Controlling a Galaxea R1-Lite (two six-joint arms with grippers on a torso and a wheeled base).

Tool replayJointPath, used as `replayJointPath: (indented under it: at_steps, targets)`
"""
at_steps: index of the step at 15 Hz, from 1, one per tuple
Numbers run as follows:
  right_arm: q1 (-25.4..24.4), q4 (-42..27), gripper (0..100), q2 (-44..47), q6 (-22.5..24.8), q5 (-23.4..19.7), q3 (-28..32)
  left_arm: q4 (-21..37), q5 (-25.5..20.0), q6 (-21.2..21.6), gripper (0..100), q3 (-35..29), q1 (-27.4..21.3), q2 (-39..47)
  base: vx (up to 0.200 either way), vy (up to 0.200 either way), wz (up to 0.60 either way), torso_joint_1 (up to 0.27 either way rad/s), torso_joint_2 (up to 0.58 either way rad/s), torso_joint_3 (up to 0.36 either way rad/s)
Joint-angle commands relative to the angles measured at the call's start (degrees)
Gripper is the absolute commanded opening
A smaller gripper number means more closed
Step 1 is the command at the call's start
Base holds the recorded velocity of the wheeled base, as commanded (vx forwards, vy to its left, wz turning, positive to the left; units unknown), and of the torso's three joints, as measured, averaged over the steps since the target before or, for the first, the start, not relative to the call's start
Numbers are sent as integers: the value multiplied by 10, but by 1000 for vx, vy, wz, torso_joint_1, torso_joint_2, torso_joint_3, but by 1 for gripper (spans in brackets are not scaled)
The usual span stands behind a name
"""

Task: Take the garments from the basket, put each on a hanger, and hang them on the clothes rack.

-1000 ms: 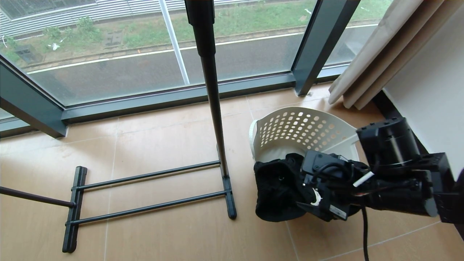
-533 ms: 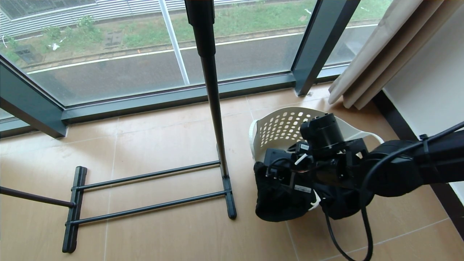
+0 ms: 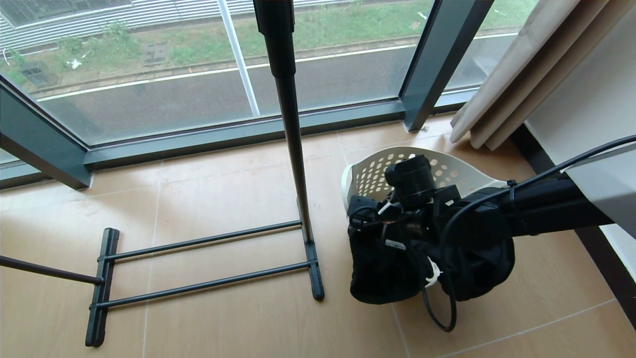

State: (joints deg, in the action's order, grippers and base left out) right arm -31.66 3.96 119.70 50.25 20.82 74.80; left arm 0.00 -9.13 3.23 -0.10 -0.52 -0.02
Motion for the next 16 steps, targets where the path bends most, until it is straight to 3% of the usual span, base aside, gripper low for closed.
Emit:
replayJointPath:
  at_steps: [1,5,6,10,16]
  targets:
    - [8,0,100,14,0,1,25,0,0,0,100,0,0,0,0,0,0,0,0,0]
    - [21,1,100,42,-2,0,60,0,-1,0,100,0,0,0,0,0,0,0,0,0]
    - [21,1,0,47,-6,1,64,0,-1,0,100,0,0,0,0,0,0,0,0,0]
    - [21,1,0,-7,-31,1,10,0,-1,1,100,0,0,0,0,0,0,0,0,0]
    - [13,3,0,-270,-62,-2,-184,0,-1,1,100,0,0,0,0,0,0,0,0,0]
